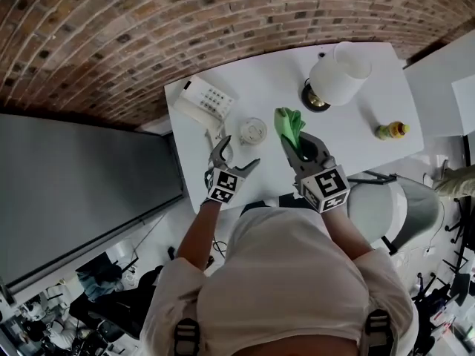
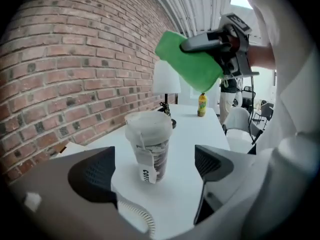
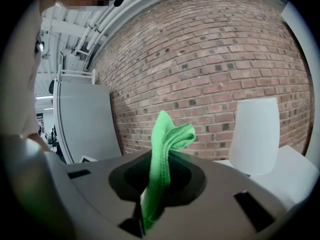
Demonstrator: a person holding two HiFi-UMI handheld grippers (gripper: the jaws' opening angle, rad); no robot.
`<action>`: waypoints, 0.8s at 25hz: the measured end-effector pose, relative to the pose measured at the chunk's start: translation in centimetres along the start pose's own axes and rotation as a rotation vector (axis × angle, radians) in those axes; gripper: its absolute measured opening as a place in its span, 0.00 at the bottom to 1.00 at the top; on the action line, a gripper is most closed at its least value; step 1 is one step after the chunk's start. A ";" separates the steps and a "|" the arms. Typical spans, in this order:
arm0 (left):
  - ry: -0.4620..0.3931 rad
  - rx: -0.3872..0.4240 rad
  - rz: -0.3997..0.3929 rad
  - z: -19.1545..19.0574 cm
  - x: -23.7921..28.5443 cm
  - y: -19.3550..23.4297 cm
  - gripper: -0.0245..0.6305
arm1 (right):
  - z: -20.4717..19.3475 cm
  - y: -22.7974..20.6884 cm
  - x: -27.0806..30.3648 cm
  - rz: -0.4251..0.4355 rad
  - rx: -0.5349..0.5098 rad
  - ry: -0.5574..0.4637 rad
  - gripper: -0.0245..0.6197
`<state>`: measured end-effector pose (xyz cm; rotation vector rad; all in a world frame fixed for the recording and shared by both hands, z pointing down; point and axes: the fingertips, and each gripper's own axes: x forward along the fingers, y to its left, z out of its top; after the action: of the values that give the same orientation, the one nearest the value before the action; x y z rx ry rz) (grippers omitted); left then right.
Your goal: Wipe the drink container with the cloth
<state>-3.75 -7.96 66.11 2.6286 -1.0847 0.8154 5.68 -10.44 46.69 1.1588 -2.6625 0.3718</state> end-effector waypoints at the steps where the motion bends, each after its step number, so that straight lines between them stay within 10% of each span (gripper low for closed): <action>1: 0.021 0.013 -0.015 -0.6 0.8 0.1 0.77 | -0.1 -0.1 0.1 -0.003 0.003 0.002 0.10; 20: 0.087 0.100 -0.111 -2.8 8.3 0.7 0.76 | -1.3 -1.1 2.8 -0.022 0.018 0.053 0.10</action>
<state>-0.53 -12.41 73.02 2.6779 -0.8889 0.9735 4.76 -12.70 48.96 1.1652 -2.6040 0.4177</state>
